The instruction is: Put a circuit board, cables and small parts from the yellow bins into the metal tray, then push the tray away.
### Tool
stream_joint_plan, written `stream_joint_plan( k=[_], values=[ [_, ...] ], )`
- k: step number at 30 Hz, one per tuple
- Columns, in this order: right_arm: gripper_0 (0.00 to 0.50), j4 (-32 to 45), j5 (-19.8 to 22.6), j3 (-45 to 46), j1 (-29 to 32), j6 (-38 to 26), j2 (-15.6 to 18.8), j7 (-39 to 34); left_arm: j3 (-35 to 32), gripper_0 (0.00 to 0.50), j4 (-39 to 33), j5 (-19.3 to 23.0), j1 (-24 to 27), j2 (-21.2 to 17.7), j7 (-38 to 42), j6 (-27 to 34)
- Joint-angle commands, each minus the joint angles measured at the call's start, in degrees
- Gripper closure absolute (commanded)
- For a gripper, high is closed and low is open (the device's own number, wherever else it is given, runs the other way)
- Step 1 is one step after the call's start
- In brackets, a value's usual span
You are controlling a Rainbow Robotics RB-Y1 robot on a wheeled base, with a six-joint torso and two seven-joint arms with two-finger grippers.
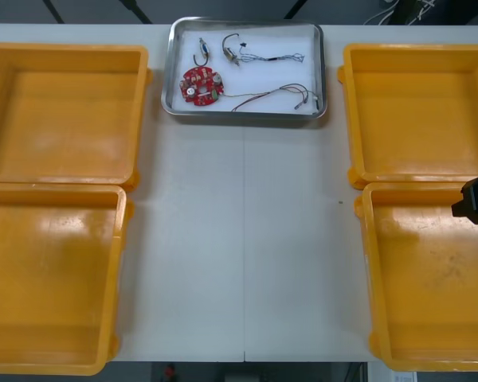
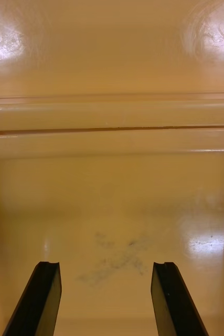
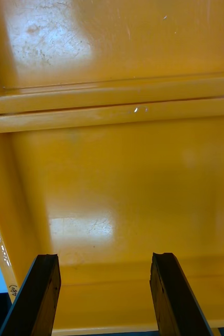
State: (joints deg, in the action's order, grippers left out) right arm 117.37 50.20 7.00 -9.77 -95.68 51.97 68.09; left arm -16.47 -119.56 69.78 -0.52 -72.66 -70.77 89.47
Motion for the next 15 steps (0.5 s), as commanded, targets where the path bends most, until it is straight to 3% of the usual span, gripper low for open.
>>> stream_joint_plan(
  k=[1,15],
  values=[
    [0.0,0.05,0.43,-0.76,0.71,0.49,-0.29,0.99,-1.37,0.0,-0.06,0.26,-0.45,-0.11,2.04,-0.53],
    [0.0,0.05,0.43,-0.76,0.71,0.49,-0.29,0.99,-1.37,0.0,-0.06,0.26,-0.45,-0.11,2.04,-0.53]
  ],
)
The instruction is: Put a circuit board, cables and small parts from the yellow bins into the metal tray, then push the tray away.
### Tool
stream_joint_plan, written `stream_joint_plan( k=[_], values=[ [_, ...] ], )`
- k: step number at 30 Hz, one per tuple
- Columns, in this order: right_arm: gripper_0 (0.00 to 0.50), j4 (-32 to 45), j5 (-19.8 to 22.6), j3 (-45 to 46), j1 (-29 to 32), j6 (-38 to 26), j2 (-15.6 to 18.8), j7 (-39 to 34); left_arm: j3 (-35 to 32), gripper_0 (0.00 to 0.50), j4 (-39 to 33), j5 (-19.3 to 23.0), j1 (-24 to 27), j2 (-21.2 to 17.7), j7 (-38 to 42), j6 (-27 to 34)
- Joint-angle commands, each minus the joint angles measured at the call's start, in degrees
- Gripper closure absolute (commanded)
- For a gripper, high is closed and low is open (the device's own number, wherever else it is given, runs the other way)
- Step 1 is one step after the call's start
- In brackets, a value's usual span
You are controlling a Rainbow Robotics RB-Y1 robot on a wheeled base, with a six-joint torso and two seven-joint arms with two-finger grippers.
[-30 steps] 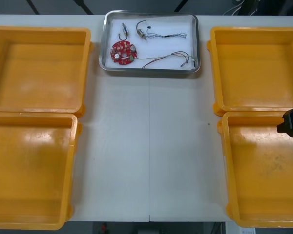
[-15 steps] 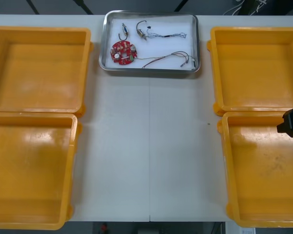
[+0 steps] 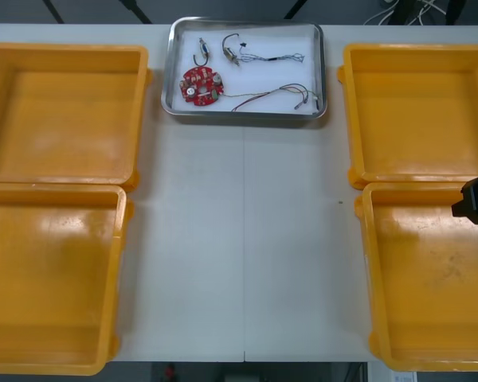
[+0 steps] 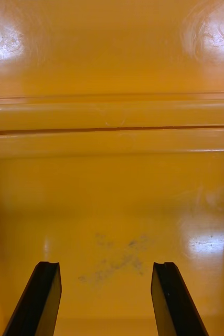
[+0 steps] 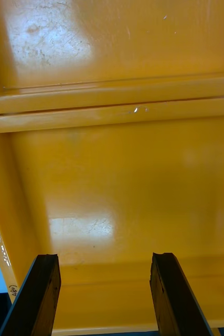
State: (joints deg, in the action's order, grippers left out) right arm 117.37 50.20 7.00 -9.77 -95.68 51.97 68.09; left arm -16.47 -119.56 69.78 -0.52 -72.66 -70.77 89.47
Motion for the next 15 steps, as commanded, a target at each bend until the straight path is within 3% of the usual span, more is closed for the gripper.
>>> stream_joint_plan(
  k=[1,15],
  values=[
    [0.0,0.06,0.43,-0.76,0.71,0.49,-0.29,0.99,-1.37,0.0,-0.06,0.26,-0.45,-0.11,2.04,-0.53],
    [0.0,0.06,0.43,-0.76,0.71,0.49,-0.29,0.99,-1.37,0.0,-0.06,0.26,-0.45,-0.11,2.04,-0.53]
  ],
)
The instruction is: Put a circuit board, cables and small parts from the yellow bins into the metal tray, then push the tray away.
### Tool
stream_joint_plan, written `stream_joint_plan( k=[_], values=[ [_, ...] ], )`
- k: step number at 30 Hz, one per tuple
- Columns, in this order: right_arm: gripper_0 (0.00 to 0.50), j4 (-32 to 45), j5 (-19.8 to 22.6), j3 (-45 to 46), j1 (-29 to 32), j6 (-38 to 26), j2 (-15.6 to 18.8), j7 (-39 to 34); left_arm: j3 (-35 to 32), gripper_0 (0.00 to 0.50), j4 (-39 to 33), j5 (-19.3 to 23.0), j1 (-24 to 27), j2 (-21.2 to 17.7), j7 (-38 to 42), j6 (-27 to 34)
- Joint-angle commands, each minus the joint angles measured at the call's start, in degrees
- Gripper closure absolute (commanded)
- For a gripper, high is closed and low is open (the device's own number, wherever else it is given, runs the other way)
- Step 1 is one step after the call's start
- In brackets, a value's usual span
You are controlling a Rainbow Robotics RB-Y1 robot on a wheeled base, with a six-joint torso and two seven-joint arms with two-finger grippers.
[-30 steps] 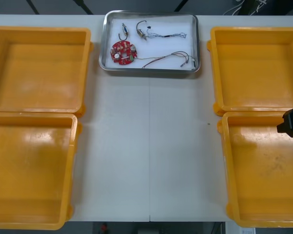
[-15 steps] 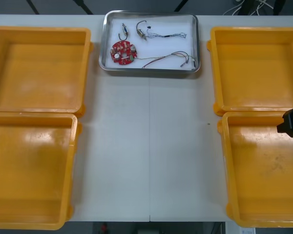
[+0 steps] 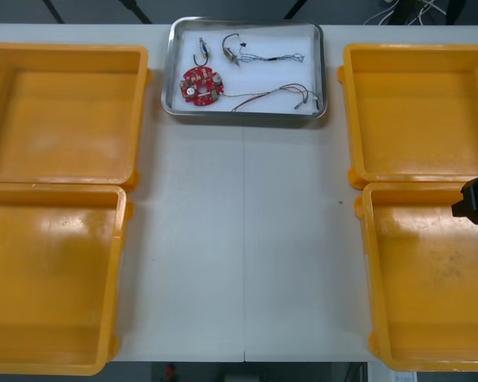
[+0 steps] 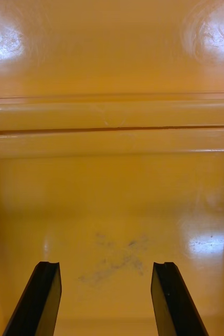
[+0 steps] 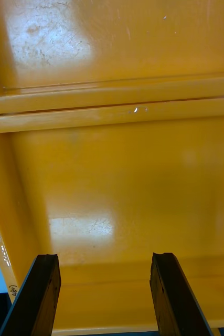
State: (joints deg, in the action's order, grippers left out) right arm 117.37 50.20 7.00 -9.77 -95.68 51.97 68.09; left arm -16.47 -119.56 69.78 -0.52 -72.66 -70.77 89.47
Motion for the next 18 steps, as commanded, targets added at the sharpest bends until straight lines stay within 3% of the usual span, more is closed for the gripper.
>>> stream_joint_plan(
  k=[1,18],
  values=[
    [0.0,0.06,0.43,-0.76,0.71,0.49,-0.29,0.99,-1.37,0.0,-0.06,0.26,-0.45,-0.11,2.04,-0.53],
    [0.0,0.06,0.43,-0.76,0.71,0.49,-0.29,0.99,-1.37,0.0,-0.06,0.26,-0.45,-0.11,2.04,-0.53]
  ],
)
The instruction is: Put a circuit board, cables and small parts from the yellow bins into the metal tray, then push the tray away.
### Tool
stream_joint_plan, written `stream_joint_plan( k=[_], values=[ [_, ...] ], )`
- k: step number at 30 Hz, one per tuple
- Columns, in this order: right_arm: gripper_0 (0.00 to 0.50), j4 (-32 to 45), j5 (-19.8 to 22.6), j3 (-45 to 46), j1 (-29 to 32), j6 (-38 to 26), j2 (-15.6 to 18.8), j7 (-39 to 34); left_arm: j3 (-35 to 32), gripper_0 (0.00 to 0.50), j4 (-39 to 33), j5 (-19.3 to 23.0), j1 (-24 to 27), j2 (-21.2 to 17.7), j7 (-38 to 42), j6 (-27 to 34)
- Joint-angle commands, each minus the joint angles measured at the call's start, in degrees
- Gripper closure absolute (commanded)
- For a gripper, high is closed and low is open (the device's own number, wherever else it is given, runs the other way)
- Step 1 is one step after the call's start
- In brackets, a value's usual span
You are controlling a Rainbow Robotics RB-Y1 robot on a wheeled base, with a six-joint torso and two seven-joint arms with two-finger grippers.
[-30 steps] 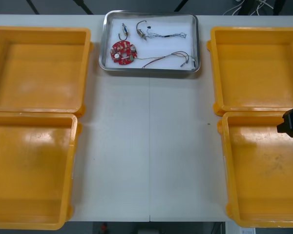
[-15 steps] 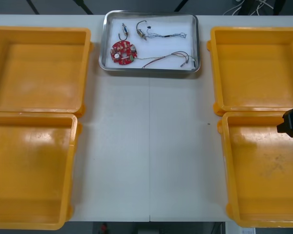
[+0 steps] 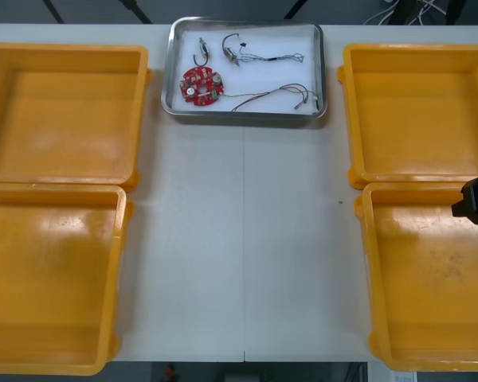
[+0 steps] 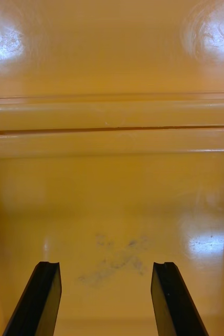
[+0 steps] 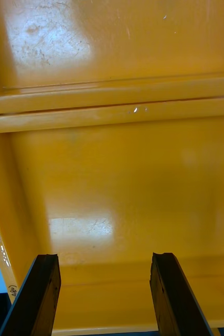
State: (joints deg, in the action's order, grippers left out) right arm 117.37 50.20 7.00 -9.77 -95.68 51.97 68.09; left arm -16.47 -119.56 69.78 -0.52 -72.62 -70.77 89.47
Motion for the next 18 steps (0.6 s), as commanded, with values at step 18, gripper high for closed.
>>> stream_joint_plan(
  k=[18],
  values=[
    [0.0,0.06,0.43,-0.76,0.71,0.49,-0.29,0.99,-1.37,0.0,-0.06,0.26,-0.45,-0.15,2.04,-0.53]
  ],
)
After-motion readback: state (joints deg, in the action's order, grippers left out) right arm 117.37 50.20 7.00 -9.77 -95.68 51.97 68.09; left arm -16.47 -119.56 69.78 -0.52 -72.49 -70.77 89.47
